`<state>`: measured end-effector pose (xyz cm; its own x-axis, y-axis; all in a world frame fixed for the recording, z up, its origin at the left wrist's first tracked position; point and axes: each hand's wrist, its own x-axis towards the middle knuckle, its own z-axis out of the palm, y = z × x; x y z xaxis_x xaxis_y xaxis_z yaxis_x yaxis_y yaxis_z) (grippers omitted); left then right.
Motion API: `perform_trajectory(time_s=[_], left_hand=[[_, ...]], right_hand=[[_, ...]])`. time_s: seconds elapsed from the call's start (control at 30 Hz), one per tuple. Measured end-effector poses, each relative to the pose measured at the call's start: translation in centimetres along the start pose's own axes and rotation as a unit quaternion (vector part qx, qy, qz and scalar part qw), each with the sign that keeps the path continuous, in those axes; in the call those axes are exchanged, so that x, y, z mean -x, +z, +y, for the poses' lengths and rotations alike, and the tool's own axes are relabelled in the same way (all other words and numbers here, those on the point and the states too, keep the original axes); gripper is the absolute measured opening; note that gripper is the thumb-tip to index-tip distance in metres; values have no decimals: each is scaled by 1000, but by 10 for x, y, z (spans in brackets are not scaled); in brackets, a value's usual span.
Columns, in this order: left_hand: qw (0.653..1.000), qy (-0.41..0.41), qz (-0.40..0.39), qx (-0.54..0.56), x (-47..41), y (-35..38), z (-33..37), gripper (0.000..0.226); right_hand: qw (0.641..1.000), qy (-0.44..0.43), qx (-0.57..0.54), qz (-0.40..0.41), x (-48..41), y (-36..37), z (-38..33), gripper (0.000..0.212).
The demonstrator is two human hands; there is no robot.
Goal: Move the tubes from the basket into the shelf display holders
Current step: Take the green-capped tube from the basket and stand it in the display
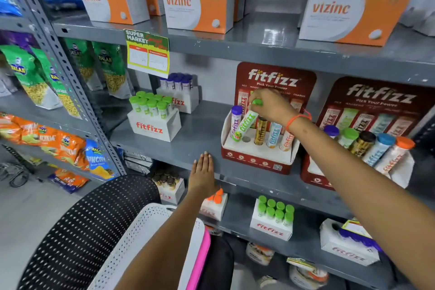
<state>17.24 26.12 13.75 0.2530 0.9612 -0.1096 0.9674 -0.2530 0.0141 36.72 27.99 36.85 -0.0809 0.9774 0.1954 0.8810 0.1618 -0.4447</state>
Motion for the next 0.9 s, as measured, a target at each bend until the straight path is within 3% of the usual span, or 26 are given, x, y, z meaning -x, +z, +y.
perform_trajectory(time_s=[0.2,0.53,0.9], left_hand=[[1000,-3,-4,1,1,-2,2,93],[1000,-4,-5,11,-1,1,2,96],[999,4,21,35,-4,12,-1,98]], right_hand=[[998,28,42,-38,-10,0,1,36],[997,45,67,8,-17,22,1,28],[991,82,101,30,-18,27,-11,40]])
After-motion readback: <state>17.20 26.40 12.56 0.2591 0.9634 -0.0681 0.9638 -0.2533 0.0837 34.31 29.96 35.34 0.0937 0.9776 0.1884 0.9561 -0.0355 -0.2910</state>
